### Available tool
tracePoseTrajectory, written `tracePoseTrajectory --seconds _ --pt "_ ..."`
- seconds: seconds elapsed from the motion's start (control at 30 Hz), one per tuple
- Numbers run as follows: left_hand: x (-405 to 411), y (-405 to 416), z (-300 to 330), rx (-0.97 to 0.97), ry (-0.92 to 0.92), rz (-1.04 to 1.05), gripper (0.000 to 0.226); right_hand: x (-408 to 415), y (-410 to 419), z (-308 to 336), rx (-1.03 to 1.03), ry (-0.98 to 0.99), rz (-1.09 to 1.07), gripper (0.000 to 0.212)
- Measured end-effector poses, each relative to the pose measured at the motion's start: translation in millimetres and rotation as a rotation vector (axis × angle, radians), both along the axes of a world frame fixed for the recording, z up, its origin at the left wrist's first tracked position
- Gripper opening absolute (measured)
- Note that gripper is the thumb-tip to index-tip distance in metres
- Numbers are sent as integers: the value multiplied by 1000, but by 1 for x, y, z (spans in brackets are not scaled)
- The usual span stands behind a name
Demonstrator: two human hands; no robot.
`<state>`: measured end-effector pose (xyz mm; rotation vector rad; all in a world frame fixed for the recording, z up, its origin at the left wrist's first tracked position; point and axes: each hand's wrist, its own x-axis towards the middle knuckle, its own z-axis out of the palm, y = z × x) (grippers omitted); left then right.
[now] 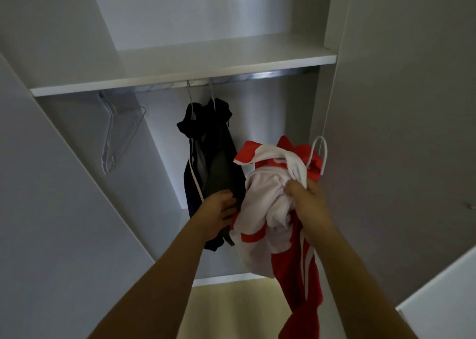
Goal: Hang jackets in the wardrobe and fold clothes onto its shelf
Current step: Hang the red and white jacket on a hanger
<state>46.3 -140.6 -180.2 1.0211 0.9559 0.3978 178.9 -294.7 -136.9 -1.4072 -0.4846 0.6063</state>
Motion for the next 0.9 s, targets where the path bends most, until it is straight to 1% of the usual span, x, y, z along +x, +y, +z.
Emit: tracePoseTrajectory --seconds 0.03,0.07,0.17,0.23,0.27,0.3,0.37,0.4,0.43,0.5,0.57,0.67,0.7,0.73,0.8,0.9 --pt "6 0 -2 12 1 6 51 0 -2 0 -8 11 -13 18" --pt "11 0 -3 72 25 -17 53 0 -4 0 -11 19 -21 20" --pt "23 0 -3 338 99 -213 61 -3 -9 1 -8 52 -9 15" --pt "27 -2 -6 470 164 -363 52 -4 -14 1 -1 68 -12 14" --pt "28 -3 -10 498 191 -399 44 -3 -17 1 0 71 -16 15" --pt "29 -4 -12 508 203 -393 34 -2 -19 0 0 72 -19 15" --pt "25 -4 -17 496 202 -271 16 2 -25 -1 -4 79 -26 14" --pt "20 -3 -20 454 181 -180 11 4 -27 -3 -3 87 -35 15" --pt "14 0 -22 386 139 -93 10 6 -30 -5 1 93 -47 16" --pt "1 4 -23 226 1 47 22 8 -35 -10 -2 101 -82 15" --pt "-9 4 -23 98 -143 157 27 8 -37 -15 -4 113 -114 14" --pt "-10 -2 -13 38 -283 272 19 3 -36 -23 -9 107 -132 18" --pt "-7 -2 -8 57 -261 303 14 0 -36 -26 -13 103 -129 19" --pt "-4 -3 -1 96 -190 315 11 -3 -35 -28 -16 98 -125 20" --pt "2 -7 17 175 -50 216 10 -10 -34 -33 -38 95 -115 24" --pt "10 -15 45 144 2 -24 31 -18 -31 -37 -55 90 -108 24"
